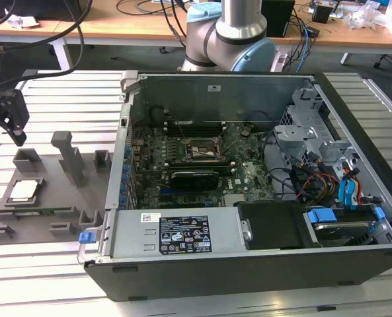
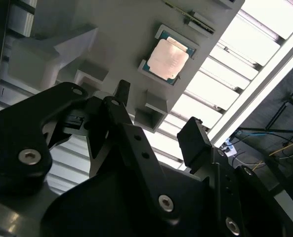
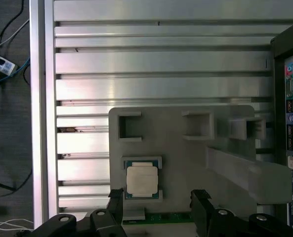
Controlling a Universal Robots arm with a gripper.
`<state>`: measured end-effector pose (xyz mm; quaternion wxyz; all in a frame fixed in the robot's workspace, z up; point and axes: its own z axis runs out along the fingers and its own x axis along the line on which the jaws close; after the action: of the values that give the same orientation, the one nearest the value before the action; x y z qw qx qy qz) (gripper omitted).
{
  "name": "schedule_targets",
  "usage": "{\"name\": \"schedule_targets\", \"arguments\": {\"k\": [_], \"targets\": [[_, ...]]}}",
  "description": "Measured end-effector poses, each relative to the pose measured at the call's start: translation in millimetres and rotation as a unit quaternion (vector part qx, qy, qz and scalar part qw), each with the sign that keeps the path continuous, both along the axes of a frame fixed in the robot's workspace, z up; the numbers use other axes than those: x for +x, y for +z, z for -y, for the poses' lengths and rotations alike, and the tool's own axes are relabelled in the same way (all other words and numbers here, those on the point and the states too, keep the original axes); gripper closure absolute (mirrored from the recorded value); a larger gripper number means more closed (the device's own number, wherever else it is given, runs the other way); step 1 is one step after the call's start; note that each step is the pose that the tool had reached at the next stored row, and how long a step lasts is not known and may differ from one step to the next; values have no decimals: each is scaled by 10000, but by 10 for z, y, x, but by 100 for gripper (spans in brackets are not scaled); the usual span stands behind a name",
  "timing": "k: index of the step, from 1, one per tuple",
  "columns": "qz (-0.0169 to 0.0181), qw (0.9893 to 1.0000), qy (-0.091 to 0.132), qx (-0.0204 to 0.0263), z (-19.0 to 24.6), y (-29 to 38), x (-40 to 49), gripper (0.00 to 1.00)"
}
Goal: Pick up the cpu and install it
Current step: 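Pick up the cpu and move it towards the insertion slot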
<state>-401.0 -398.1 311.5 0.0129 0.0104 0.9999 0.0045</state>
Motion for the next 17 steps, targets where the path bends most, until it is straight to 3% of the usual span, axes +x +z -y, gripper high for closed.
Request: {"name": "schedule_targets", "arguments": {"k": [17], "targets": [[0,10000,0,0,0,-120,0,34]]}}
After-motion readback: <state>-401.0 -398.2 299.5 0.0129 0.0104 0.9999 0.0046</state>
